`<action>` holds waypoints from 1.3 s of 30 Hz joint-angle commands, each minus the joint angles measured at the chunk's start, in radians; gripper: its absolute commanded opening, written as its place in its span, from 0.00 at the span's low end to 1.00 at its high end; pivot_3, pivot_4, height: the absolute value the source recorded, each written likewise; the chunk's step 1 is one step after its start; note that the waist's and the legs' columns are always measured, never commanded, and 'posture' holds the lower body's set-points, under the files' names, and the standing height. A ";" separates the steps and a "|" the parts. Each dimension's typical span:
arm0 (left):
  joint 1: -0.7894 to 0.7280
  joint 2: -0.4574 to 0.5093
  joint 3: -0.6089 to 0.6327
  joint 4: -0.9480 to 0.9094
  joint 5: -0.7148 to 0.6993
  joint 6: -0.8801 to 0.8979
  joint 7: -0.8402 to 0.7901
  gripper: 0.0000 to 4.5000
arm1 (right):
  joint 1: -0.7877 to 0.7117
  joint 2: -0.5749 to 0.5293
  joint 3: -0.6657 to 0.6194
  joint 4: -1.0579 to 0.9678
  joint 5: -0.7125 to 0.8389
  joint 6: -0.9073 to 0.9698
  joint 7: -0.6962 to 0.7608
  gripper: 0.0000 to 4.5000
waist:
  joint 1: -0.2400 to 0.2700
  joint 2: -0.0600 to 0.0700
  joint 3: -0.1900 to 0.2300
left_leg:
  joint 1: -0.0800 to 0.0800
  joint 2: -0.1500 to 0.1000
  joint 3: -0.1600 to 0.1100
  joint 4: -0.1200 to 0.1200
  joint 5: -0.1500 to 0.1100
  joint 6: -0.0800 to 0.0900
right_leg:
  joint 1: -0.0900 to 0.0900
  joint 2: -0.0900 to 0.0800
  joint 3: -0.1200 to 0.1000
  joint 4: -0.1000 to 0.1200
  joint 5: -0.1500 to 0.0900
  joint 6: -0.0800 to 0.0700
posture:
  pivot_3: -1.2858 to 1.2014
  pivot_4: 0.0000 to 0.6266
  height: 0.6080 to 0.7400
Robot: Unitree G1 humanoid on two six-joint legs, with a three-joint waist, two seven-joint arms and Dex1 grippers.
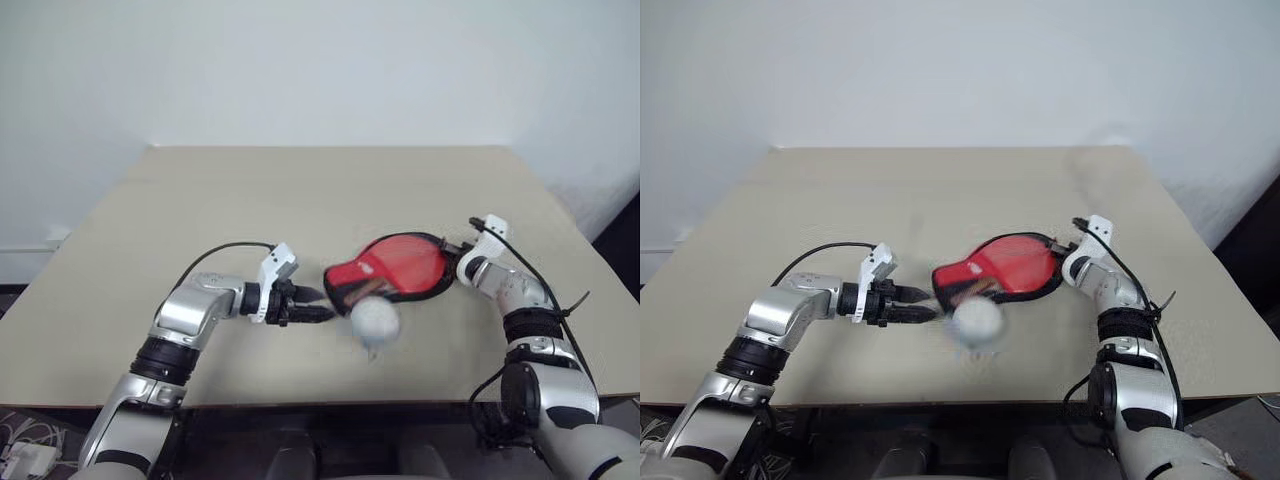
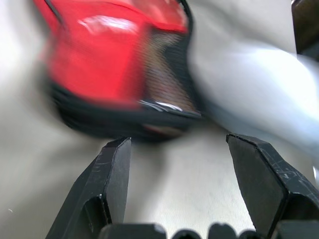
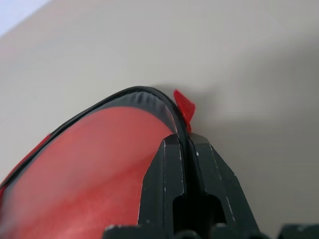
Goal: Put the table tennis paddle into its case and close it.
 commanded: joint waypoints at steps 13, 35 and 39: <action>-0.011 -0.008 0.014 -0.027 -0.024 0.001 0.005 0.72 | -0.014 -0.026 0.001 0.054 -0.052 -0.118 -0.054 0.25 | -0.019 0.002 0.001 | 0.000 0.000 -0.001 -0.003 0.001 0.001 | 0.000 0.004 0.005 0.000 0.000 0.001 | 0.52 0.00 1.00; 0.022 0.018 0.093 0.005 -0.041 0.006 0.027 0.72 | 0.306 0.009 0.217 -0.699 0.259 -0.014 0.626 0.97 | -0.050 0.003 0.002 | 0.002 0.000 -0.001 -0.006 0.001 0.002 | -0.001 0.014 0.022 0.000 0.001 0.003 | 0.52 0.00 1.00; 0.083 0.035 0.112 -0.053 -0.052 0.036 0.045 0.72 | 0.401 -0.053 0.300 -0.806 0.295 0.065 0.749 0.97 | -0.045 0.003 0.002 | 0.001 0.000 0.000 -0.006 0.001 0.001 | -0.001 0.014 0.022 0.000 0.000 0.003 | 0.52 0.00 1.00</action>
